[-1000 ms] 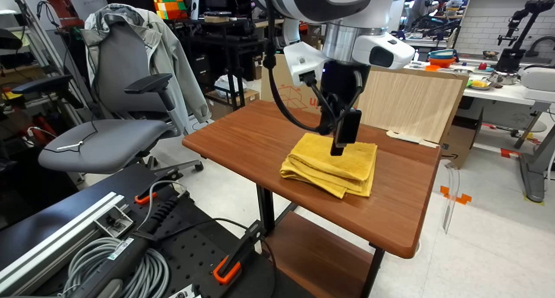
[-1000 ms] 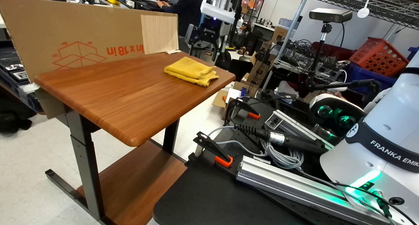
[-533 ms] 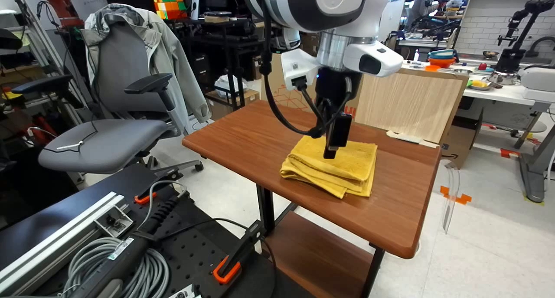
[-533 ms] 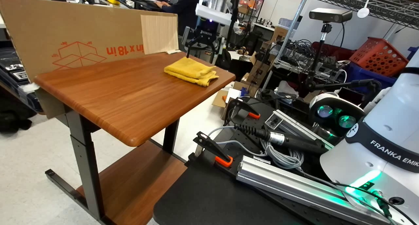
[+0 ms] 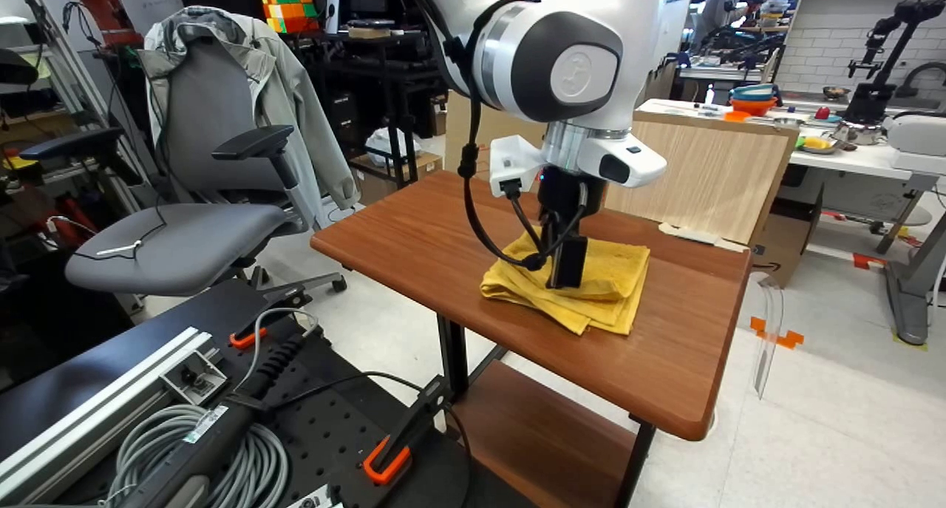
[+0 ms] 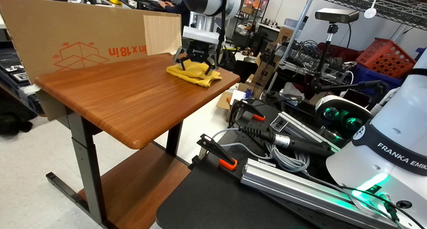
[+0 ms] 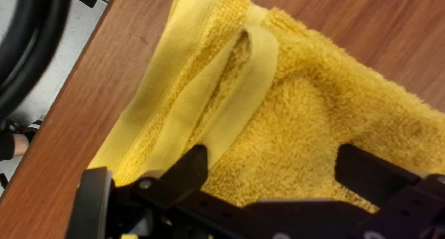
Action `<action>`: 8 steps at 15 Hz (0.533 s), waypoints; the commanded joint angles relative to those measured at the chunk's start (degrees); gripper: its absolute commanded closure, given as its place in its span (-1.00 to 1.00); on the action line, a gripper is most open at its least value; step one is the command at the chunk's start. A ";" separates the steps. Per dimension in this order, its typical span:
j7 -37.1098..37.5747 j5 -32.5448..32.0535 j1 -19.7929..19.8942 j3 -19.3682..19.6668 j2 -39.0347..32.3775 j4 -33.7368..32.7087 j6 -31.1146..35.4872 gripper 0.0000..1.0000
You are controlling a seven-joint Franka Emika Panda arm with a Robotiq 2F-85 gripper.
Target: Wipe the table with the yellow towel
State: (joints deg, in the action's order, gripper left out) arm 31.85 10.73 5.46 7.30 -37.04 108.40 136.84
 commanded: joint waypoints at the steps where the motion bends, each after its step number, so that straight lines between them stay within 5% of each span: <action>1: 0.39 0.59 -2.90 -0.65 -3.66 -2.73 -1.30 -1.00; 8: -4.49 -1.18 -13.36 -6.93 1.26 7.82 3.06 -1.00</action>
State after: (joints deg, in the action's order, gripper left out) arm 28.82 10.50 -3.79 2.35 -36.79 110.78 136.32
